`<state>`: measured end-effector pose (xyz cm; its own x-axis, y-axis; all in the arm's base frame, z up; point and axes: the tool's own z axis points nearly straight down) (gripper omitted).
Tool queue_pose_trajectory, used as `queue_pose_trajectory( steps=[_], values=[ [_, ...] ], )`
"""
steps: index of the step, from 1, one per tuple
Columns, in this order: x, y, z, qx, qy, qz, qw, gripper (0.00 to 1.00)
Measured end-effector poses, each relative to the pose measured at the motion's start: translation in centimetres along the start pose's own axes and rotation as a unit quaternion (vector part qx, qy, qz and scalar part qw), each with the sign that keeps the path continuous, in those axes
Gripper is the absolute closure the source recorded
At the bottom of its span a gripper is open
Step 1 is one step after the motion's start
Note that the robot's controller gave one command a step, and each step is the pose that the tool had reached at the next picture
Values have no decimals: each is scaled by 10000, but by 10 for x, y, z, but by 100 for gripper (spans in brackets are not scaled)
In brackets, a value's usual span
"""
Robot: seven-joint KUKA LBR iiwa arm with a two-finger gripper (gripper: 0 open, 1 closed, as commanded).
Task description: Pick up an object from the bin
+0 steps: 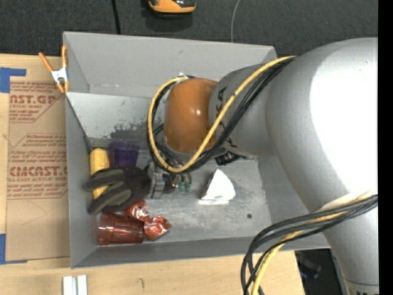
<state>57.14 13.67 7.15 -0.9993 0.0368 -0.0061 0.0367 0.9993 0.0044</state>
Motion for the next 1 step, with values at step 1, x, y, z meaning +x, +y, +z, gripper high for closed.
queue_pose_trajectory(
  steps=[1],
  values=[
    [0,0,-1,1,2,0,10000,100]
  ],
)
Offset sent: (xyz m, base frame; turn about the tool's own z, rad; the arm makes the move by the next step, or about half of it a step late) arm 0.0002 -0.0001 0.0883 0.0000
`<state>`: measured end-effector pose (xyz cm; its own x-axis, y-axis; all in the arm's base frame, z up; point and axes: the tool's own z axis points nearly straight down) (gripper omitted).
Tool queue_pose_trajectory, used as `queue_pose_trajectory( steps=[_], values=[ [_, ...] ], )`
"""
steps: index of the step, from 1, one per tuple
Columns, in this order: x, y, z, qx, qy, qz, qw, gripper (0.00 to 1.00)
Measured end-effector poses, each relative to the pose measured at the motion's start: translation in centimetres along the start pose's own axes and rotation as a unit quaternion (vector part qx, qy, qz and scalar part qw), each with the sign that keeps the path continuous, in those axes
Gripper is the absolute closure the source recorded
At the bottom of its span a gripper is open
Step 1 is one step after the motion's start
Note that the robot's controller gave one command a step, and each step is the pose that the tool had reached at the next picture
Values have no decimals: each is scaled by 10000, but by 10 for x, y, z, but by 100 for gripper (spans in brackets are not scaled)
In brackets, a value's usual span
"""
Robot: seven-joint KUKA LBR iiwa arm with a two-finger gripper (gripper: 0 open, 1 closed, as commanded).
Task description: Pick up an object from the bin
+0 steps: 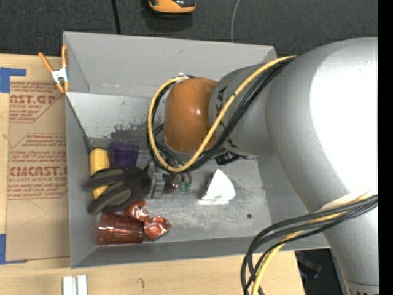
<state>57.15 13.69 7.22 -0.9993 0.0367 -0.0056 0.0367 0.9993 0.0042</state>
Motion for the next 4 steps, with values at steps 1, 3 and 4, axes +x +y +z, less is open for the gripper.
queue_pose_trajectory(
  steps=[1,3,4],
  values=[
    [1,0,-5,11,32,-2,10000,100],
    [1,0,-43,14,30,-3,10000,100],
    [1,0,-59,17,38,-3,10000,100]
  ],
)
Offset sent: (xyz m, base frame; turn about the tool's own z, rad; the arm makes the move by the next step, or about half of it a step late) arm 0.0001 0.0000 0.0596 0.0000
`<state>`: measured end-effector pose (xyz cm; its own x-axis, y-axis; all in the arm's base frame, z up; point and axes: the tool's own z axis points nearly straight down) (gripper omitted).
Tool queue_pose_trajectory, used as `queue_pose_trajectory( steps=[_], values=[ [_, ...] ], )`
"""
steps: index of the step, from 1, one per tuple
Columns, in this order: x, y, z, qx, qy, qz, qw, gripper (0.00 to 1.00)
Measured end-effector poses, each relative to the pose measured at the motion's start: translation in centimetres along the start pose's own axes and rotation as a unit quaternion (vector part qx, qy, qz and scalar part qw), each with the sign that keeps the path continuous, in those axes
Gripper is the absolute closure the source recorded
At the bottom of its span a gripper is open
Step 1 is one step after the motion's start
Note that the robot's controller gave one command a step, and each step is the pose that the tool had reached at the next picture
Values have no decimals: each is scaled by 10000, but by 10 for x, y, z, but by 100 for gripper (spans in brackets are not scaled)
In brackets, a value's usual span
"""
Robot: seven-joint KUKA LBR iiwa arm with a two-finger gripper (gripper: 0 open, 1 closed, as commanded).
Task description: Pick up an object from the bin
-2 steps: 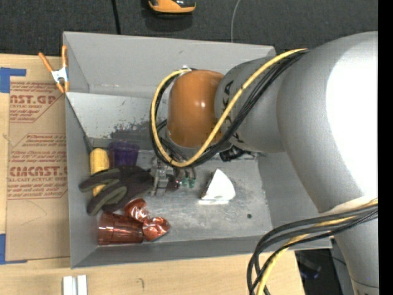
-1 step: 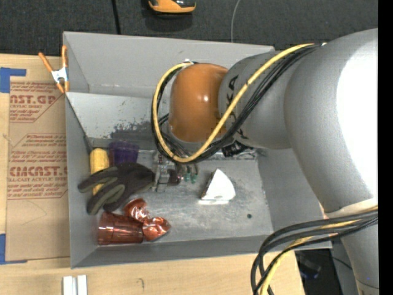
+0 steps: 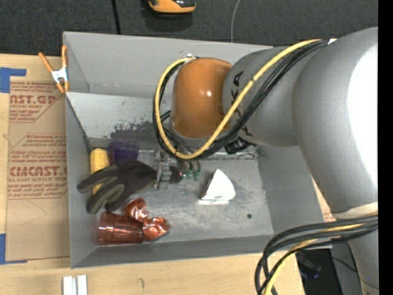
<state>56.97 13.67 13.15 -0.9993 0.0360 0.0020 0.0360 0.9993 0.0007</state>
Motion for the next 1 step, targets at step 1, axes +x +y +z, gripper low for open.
queue_pose_trajectory(
  steps=[1],
  values=[
    [0,0,-19,0,1,0,10000,100]
  ],
)
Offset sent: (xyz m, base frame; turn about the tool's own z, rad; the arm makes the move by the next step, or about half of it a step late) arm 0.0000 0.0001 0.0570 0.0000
